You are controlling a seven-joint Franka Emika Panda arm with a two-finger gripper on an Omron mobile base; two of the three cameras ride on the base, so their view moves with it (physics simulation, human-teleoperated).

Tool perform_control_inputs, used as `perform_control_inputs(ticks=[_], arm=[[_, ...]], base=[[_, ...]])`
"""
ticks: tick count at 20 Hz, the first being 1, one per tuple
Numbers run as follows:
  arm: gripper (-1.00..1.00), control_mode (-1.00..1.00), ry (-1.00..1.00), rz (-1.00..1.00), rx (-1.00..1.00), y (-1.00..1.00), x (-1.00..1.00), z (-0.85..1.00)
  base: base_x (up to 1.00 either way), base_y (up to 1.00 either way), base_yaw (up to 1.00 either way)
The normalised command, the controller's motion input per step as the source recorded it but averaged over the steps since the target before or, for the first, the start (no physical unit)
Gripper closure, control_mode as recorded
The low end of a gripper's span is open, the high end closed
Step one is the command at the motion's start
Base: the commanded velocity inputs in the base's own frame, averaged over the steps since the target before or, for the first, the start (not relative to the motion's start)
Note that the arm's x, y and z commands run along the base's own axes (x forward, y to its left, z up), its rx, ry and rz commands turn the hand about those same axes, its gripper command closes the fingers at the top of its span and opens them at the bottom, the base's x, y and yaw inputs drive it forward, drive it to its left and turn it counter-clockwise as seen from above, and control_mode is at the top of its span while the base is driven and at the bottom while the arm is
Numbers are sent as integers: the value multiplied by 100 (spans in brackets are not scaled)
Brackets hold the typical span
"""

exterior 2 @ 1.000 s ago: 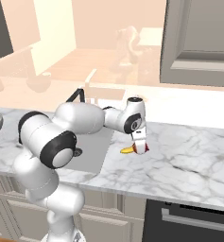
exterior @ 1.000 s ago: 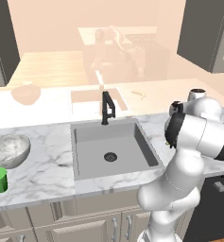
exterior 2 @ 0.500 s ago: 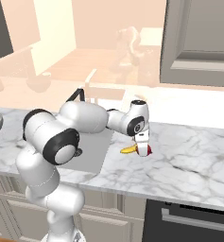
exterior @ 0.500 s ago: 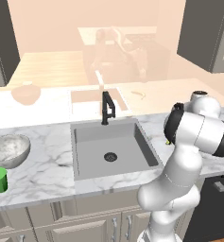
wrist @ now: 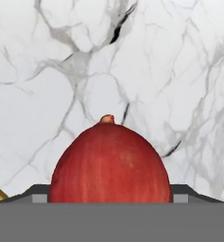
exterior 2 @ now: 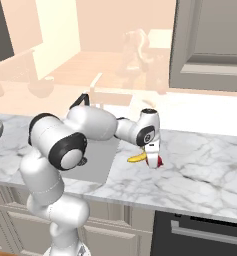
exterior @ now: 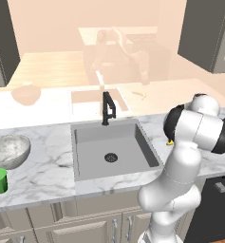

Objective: Remove the onion and banana from the sink. Then move the bowl and cup from the counter to the sink for washing.

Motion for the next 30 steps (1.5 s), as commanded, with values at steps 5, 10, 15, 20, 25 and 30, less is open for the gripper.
perform_control_inputs(ticks=[5,10,15,20,25,30], arm=[[100,-100,4,-1,1,0,3,-12],[100,-100,3,0,0,-3,3,-10],[100,-100,6,0,0,-7,2,-11],[100,-100,6,0,1,-7,0,-12],[100,-100,7,0,5,-3,1,-11],[100,-100,7,0,6,-1,1,-10]], base=[[0,0,0],[0,0,0],[0,0,0],[0,0,0],[0,0,0],[0,0,0]])
